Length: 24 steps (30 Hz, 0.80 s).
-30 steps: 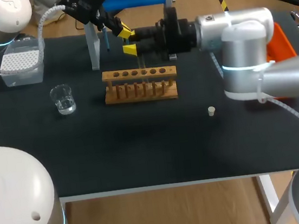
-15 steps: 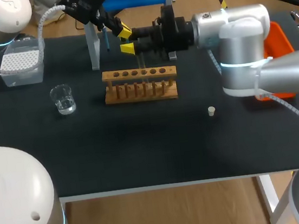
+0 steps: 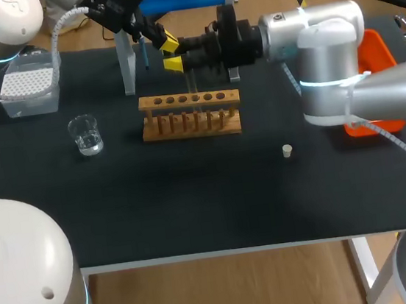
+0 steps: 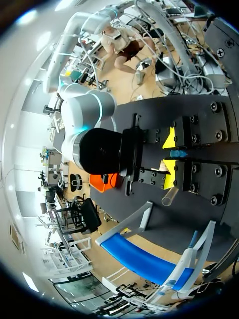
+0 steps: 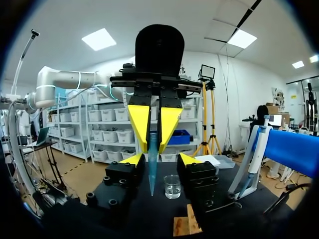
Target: Invert the test tube, pick up the pipette, mount the tip to pipette, aspirate from beaker and dispense into the tube, eject the tip, return the pipette, and cap with the stopper.
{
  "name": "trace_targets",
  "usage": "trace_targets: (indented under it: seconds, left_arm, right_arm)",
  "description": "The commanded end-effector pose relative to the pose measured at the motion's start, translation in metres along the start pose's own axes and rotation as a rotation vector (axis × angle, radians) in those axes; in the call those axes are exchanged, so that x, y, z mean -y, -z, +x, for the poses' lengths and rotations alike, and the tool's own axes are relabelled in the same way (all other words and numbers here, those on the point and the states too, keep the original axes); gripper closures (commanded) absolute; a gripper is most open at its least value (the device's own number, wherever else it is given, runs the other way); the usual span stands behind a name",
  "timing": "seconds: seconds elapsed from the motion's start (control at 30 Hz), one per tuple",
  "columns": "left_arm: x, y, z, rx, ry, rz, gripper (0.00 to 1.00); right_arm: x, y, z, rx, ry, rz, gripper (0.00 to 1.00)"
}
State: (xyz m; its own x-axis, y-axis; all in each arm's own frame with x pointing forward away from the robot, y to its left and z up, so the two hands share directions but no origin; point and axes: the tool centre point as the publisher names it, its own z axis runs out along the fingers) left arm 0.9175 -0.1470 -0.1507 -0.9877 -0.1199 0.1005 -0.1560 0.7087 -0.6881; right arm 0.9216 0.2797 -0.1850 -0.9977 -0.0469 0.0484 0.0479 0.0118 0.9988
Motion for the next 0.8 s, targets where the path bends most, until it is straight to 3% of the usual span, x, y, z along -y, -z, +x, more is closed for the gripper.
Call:
trace_targets:
  seconds: [0.03,0.37,0.5,0.8]
  left_arm:
    - [0.0010,0.0015,-0.0006,-0.003,0.002,-0.006,1.00]
    - [0.0010,0.0015,-0.0006,-0.003,0.002,-0.006,1.00]
    - [0.0010,0.0015,-0.0006,-0.003,0.002,-0.006,1.00]
    - [0.0010,0.0015,-0.0006,-0.003,0.002,-0.006,1.00]
  right_arm:
    - [0.0001,0.0014,-0.0010,-0.006,-0.003,-0.002,0.65]
    - [0.0026,0.0000,0.0009,0.002,-0.016,-0.010,0.85]
    - [0.0028,-0.0003,0.0011,0.007,-0.020,-0.014,1.00]
    - [0.0001,0.0013,0.0037,0.012,-0.020,-0.023,1.00]
